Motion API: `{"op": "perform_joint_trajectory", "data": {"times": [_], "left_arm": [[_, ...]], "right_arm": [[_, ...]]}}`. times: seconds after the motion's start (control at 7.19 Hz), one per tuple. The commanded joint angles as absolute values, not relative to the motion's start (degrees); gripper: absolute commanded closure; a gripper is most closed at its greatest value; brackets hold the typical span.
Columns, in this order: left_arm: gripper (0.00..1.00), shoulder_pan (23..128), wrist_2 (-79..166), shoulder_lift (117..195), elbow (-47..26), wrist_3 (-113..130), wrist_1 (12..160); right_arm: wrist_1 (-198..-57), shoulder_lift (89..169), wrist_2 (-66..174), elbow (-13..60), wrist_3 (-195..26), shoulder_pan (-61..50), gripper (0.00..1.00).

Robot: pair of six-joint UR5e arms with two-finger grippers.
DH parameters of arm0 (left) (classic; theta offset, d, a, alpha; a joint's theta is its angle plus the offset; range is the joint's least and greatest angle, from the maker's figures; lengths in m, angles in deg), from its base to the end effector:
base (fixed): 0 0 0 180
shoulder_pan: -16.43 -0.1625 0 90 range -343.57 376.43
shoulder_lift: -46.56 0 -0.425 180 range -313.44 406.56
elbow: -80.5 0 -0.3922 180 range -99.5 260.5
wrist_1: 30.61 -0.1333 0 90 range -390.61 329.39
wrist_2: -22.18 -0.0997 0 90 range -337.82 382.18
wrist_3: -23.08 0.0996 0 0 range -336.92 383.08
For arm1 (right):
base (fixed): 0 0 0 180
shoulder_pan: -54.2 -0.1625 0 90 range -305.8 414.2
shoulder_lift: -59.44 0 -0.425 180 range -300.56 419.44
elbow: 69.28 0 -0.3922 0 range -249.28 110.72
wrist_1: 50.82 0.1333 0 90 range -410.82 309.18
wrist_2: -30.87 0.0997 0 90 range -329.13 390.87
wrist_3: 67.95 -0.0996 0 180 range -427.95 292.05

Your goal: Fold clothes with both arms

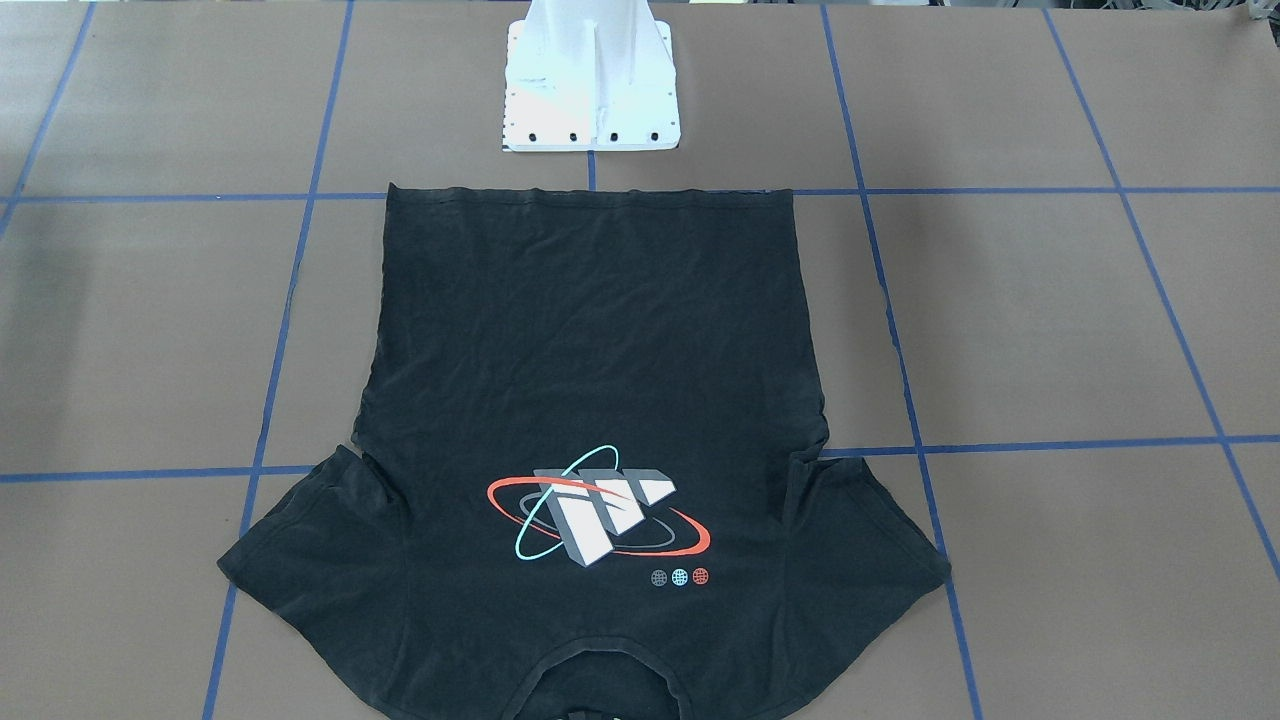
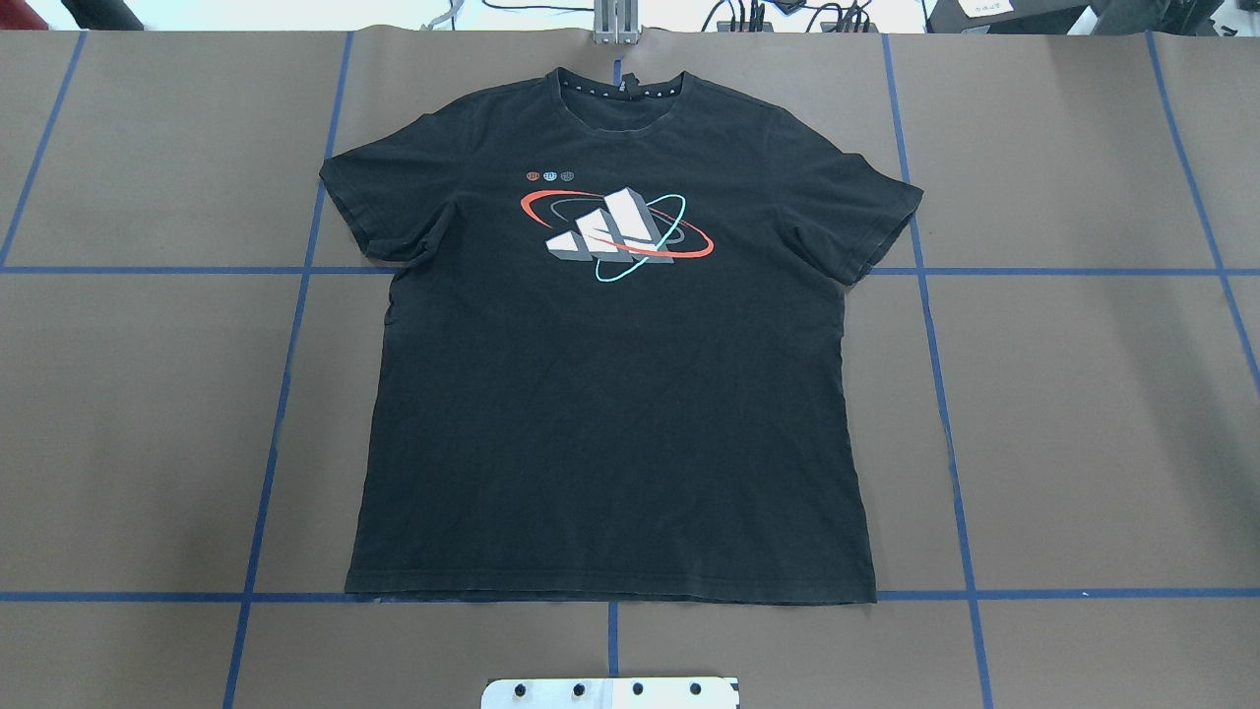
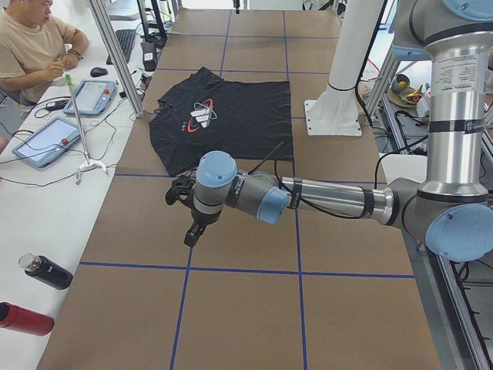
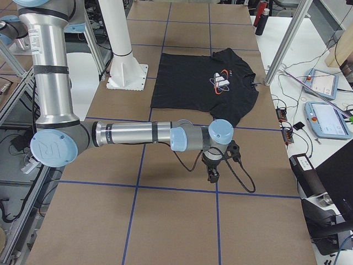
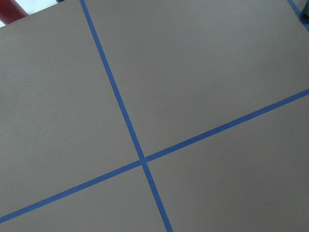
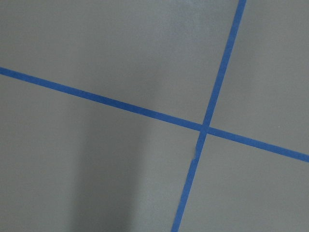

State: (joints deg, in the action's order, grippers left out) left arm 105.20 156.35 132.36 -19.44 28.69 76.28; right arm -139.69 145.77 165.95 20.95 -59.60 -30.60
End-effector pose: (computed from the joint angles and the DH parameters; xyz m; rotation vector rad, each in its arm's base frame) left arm -0.0536 -0.4799 0.5747 0.4048 0.7473 0.2643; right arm 0.0150 -0.5275 0.6213 0.1051 -0.7860 -0.2585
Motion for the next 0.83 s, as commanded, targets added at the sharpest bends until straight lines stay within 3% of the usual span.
{"op": "perform_joint_trajectory", "data": {"times": [0.0, 0.28, 0.7], "left_arm": [[0.0, 105.3, 157.0, 130.6, -20.3, 29.0, 76.4], [0.0, 105.2, 157.0, 130.6, -20.4, 28.6, 76.4], [0.0, 105.0, 157.0, 130.5, -20.2, 29.0, 76.4]], "right_arm": [[-138.4, 145.8, 170.8, 20.4, -60.5, -29.8, 0.0], [-135.0, 140.2, 171.6, 16.6, -67.9, -25.0, 0.0], [-114.5, 127.3, 161.8, 4.9, -94.0, -15.1, 0.0]]}}
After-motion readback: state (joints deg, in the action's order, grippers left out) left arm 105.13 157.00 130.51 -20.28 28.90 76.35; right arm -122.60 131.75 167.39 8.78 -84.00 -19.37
